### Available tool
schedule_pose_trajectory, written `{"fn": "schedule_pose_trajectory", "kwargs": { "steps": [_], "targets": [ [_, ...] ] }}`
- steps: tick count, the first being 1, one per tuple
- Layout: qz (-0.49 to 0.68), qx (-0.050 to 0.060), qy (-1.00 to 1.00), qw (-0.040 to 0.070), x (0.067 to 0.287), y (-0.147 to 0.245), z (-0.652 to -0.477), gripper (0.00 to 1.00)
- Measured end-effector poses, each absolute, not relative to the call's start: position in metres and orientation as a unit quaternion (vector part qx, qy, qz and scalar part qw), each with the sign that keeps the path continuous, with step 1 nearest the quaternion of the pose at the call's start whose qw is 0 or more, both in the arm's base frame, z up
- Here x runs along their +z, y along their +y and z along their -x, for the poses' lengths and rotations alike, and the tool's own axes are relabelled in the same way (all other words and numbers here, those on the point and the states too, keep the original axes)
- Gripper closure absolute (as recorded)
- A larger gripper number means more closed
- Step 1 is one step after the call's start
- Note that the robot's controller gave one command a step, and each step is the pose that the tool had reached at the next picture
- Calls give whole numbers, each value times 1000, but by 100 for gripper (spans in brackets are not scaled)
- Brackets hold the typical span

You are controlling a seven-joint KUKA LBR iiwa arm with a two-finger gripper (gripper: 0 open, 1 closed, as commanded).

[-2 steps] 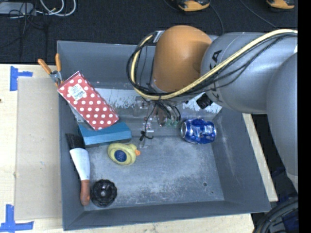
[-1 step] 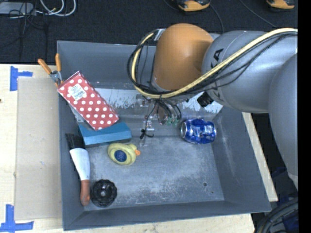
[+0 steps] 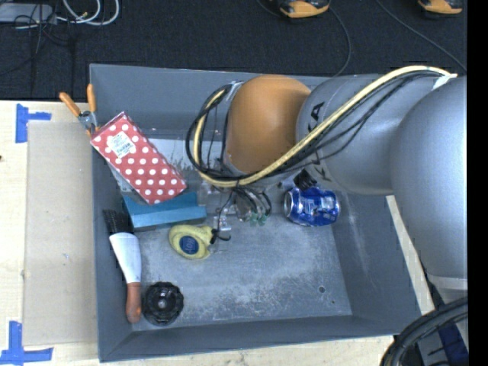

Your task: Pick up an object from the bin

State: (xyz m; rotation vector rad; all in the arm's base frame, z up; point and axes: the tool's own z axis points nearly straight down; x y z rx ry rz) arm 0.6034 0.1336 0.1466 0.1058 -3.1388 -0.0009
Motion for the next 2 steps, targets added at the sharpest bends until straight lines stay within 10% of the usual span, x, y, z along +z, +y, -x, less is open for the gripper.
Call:
{"fn": "schedule_pose_trajectory", "kwargs": {
  "steps": [1,2],
  "targets": [
    [-72,0,-997,0,79,154,-556,0],
    [-41,0,-999,4,66,153,-554,0]
  ]
}}
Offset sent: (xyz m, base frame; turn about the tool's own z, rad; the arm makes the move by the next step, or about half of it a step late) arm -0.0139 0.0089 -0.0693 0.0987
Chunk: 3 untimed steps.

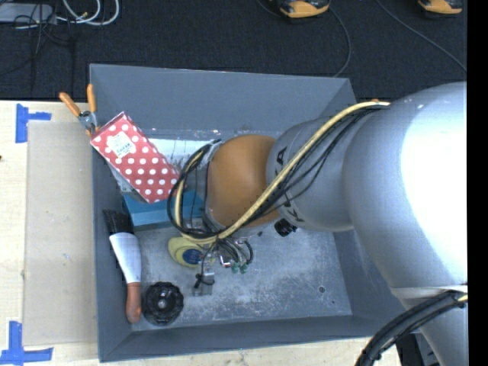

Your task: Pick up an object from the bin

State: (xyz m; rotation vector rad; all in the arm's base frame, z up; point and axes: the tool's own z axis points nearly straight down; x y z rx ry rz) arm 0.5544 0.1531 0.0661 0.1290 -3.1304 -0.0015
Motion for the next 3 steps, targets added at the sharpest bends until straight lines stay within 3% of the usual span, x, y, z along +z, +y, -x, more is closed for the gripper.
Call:
{"fn": "schedule_pose_trajectory", "kwargs": {
  "steps": [1,2,3],
  "targets": [
    [-74,-1,-997,17,67,148,-580,0],
    [-89,-3,-996,8,71,139,-586,0],
    [-171,-3,-985,17,71,92,-569,100]
  ]
}}
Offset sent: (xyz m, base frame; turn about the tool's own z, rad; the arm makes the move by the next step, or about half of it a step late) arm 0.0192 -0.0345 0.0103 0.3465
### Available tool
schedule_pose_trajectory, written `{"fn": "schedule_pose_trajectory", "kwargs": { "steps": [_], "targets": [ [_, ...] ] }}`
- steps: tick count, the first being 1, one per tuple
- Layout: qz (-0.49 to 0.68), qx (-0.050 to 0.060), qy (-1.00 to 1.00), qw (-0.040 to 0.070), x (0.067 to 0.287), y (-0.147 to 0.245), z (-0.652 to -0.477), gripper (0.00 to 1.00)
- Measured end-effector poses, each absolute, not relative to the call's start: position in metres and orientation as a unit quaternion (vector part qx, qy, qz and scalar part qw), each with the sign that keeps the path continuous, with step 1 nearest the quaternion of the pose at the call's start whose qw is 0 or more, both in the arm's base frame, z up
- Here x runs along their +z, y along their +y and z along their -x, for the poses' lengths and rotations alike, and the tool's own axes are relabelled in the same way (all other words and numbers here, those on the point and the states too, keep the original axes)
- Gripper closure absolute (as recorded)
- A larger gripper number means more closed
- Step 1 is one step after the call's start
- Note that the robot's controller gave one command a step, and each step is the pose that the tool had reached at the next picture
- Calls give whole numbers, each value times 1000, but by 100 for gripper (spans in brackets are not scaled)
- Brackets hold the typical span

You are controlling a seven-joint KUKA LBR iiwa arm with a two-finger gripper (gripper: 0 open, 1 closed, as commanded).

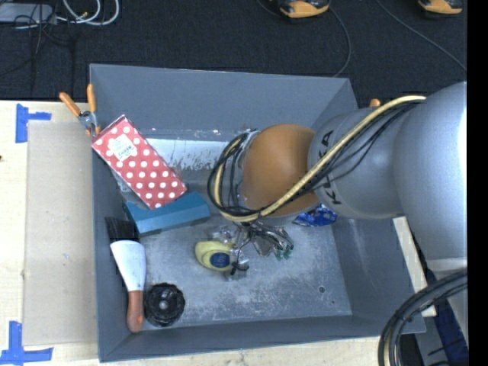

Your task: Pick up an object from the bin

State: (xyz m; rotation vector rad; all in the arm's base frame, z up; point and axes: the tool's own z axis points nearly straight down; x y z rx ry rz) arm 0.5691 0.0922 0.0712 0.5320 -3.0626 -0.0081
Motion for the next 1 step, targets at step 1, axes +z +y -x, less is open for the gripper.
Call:
{"fn": "schedule_pose_trajectory", "kwargs": {
  "steps": [1],
  "targets": [
    [-170,-3,-985,18,71,90,-568,100]
  ]
}}
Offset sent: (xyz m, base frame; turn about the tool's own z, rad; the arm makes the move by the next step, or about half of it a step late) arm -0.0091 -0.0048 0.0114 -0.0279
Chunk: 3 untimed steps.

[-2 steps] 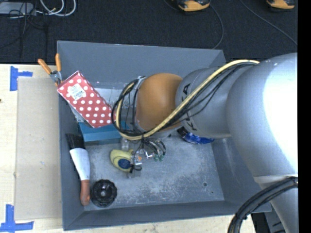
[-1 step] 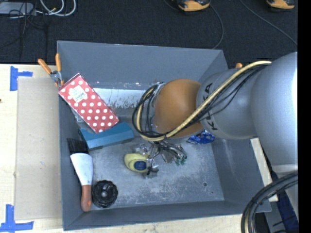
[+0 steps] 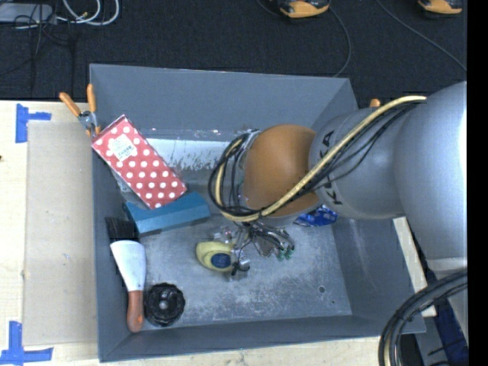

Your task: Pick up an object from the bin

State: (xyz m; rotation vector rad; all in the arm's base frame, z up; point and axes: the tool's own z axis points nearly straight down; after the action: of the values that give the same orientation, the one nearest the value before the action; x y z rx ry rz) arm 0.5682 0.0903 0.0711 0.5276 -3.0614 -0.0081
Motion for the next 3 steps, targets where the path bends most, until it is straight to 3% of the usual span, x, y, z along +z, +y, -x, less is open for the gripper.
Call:
{"fn": "schedule_pose_trajectory", "kwargs": {
  "steps": [1,2,3],
  "targets": [
    [-177,-3,-984,18,75,89,-564,100],
    [-194,-3,-981,20,104,91,-554,100],
    [-200,-3,-980,15,112,91,-554,100]
  ]
}}
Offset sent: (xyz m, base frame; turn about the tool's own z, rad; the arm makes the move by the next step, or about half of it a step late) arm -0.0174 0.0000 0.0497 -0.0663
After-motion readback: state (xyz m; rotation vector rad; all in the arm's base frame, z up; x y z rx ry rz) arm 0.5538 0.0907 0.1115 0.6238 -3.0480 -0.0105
